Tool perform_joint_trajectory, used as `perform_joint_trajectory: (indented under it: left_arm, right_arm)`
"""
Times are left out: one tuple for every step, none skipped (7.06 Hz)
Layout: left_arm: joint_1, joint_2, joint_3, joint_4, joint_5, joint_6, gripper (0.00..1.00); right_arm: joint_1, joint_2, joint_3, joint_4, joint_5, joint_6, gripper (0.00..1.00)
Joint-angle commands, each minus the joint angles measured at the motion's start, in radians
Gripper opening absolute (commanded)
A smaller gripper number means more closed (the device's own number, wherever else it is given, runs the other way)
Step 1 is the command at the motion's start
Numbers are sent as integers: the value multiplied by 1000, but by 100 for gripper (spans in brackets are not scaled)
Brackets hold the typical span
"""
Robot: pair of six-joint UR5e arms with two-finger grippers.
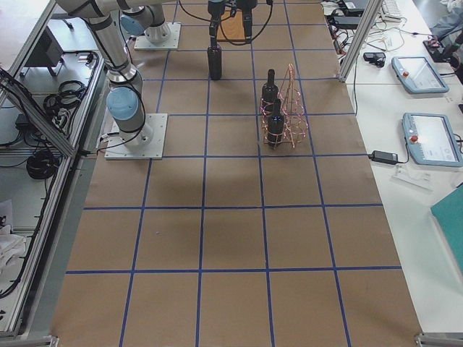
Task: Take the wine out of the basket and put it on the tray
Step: 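Carry the bottle with the left gripper over the wooden tray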
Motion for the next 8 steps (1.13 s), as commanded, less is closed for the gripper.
perform_joint_trajectory:
  left_arm:
    - [29, 10, 41, -8, 51, 70, 0]
    - [81, 1, 73, -19, 106, 112, 0]
    - [177, 8, 90, -14, 112, 170, 0]
    - [300, 27, 103, -20, 113, 289, 0]
    - [391, 33, 104, -32, 131, 370, 0]
    - [469, 30, 97, -25, 196, 467, 0]
    - [579, 30, 97, -22, 195, 533, 0]
    - [689, 30, 89, -35, 182, 642, 0]
  right_arm:
    - [0, 0, 0, 1, 0, 2, 100]
    - [0, 0, 0, 1, 0, 0, 100]
    - [0, 0, 0, 0, 3, 2, 100]
    - [0, 0, 0, 0, 3, 0, 100]
    - [0, 0, 0, 0, 3, 2, 100]
    - [0, 0, 0, 0, 3, 2, 100]
    - [0, 0, 0, 0, 5, 0, 100]
    - [0, -2, 0, 0, 5, 0, 100]
